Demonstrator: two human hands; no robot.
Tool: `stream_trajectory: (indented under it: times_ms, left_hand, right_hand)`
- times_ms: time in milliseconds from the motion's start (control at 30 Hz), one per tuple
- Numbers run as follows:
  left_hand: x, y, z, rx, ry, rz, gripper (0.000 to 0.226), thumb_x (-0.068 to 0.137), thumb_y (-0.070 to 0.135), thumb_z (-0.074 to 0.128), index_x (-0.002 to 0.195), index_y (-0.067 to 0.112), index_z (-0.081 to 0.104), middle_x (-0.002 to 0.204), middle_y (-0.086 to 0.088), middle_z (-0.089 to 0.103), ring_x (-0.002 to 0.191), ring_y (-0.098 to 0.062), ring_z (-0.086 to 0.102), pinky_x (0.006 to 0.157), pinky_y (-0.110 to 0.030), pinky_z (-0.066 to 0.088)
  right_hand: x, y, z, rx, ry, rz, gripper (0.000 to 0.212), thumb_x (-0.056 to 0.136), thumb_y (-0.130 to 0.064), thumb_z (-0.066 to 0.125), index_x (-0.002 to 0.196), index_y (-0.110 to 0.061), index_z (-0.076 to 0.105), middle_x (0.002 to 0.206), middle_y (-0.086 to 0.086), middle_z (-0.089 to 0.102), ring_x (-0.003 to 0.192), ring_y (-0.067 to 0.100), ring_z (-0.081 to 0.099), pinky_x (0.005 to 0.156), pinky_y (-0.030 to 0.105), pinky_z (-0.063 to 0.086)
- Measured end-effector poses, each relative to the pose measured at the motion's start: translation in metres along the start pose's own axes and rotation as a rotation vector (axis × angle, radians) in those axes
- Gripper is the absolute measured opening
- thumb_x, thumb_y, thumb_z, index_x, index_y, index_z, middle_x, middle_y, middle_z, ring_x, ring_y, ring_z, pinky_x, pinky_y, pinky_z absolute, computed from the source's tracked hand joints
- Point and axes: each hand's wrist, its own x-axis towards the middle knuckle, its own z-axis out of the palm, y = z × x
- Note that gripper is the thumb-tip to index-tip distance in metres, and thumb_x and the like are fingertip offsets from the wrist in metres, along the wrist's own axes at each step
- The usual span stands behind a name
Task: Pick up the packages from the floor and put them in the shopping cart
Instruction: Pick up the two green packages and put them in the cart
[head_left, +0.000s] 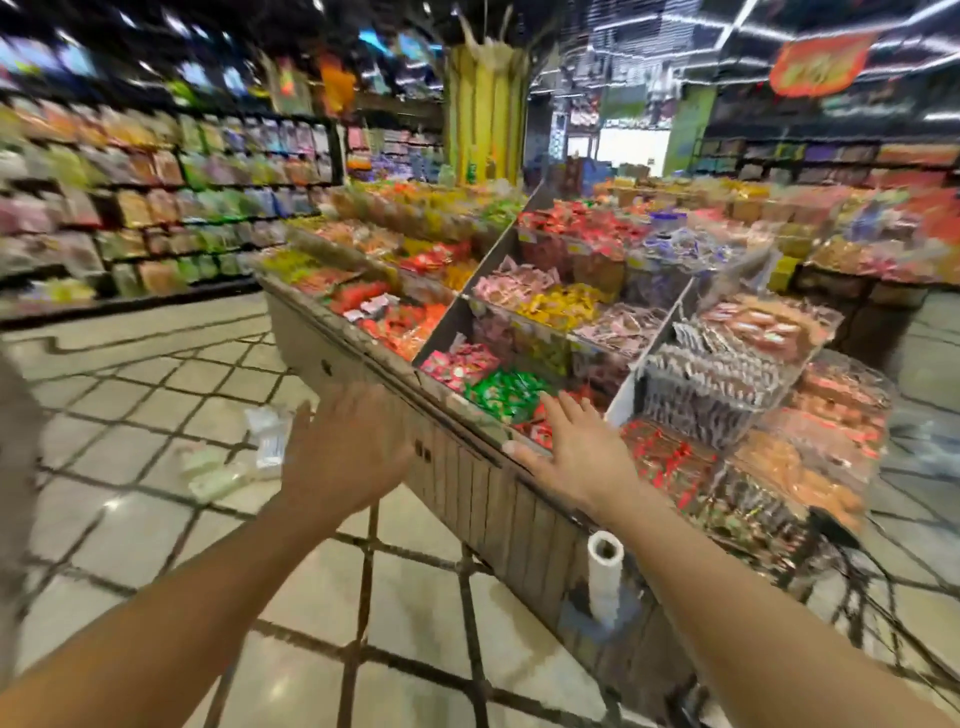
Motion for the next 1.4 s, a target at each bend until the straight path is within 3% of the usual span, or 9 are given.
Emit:
stream_trajectory:
  times_ms: [133,300,500,700,867,1000,1233,1300,1400]
  left_hand:
    - [0.011,-0.102,-0.020,0.114,0.045,-0.198,0.085,0.089,0.068,0.054,0.159,0.023,0.035,0.163,-0.004,0.041,0.151,-0.026,0.033,0.123,-0.051,0.026]
    - [0.028,-0.211,-0.032,0.223,0.098,-0.340,0.085,0.084,0.070,0.056,0.153,0.020,0.046,0.154,-0.008,0.053,0.143,-0.030,0.045,0.118,-0.053,0.034]
    - [0.078,-0.307,-0.050,0.347,0.084,-0.482,0.076,0.082,0.074,0.049,0.139,0.024,0.059,0.128,-0.002,0.068,0.122,-0.027,0.061,0.101,-0.044,0.048]
    - [0.120,-0.394,-0.056,0.426,0.037,-0.508,0.083,0.082,0.075,0.039,0.144,0.023,0.055,0.141,-0.004,0.062,0.132,-0.028,0.054,0.107,-0.045,0.042]
    - [0.151,-0.474,-0.052,0.450,-0.019,-0.568,0.099,0.078,0.083,0.026,0.153,0.022,0.047,0.146,-0.006,0.058,0.135,-0.029,0.052,0.110,-0.048,0.041]
    - [0.186,-0.541,-0.037,0.448,-0.045,-0.616,0.109,0.070,0.085,0.011,0.154,0.024,0.045,0.147,-0.005,0.057,0.135,-0.029,0.053,0.108,-0.047,0.042]
    - [0.272,-0.660,-0.005,0.401,-0.028,-0.553,0.096,0.081,0.084,0.021,0.158,0.027,0.035,0.157,0.001,0.048,0.144,-0.022,0.044,0.115,-0.040,0.036]
    - [0.300,-0.692,-0.001,0.391,-0.009,-0.523,0.099,0.079,0.084,0.017,0.158,0.027,0.036,0.157,0.002,0.048,0.144,-0.021,0.044,0.116,-0.038,0.035]
    - [0.341,-0.743,0.009,0.371,0.019,-0.490,0.093,0.084,0.080,0.027,0.154,0.022,0.045,0.153,-0.001,0.054,0.141,-0.022,0.049,0.114,-0.041,0.037]
  right_hand:
    - [0.054,-0.074,-0.009,-0.016,-0.024,-0.126,0.104,0.085,-0.089,0.027,0.164,-0.022,0.018,0.170,0.010,0.022,0.156,0.036,0.021,0.122,0.051,0.031]
    - [0.140,-0.151,0.006,-0.042,0.003,-0.247,0.128,0.063,-0.101,-0.004,0.163,-0.025,0.018,0.170,0.009,0.024,0.154,0.037,0.026,0.119,0.054,0.036]
    - [0.250,-0.236,0.020,-0.061,0.030,-0.421,0.112,0.073,-0.095,0.014,0.164,-0.030,0.016,0.170,0.007,0.024,0.153,0.034,0.030,0.118,0.053,0.036]
    - [0.362,-0.321,0.056,-0.055,0.037,-0.530,0.128,0.056,-0.099,-0.014,0.161,-0.035,0.021,0.165,0.004,0.032,0.149,0.031,0.035,0.117,0.049,0.037]
    - [0.430,-0.390,0.104,0.000,-0.002,-0.570,0.092,0.087,-0.088,0.030,0.162,-0.036,0.021,0.167,0.001,0.030,0.150,0.031,0.034,0.118,0.049,0.034]
    - [0.494,-0.440,0.137,0.018,-0.018,-0.555,0.094,0.085,-0.090,0.028,0.161,-0.036,0.020,0.166,0.002,0.031,0.147,0.031,0.039,0.113,0.049,0.039]
    - [0.589,-0.535,0.174,-0.024,0.027,-0.548,0.092,0.086,-0.089,0.030,0.161,-0.036,0.023,0.164,0.000,0.035,0.146,0.028,0.040,0.109,0.047,0.044]
    - [0.616,-0.561,0.178,-0.040,0.034,-0.526,0.094,0.084,-0.090,0.026,0.160,-0.036,0.024,0.163,0.000,0.036,0.145,0.028,0.042,0.109,0.047,0.045]
    - [0.660,-0.600,0.182,-0.053,0.060,-0.513,0.111,0.069,-0.098,0.002,0.158,-0.036,0.026,0.160,0.002,0.040,0.143,0.028,0.044,0.105,0.045,0.050]
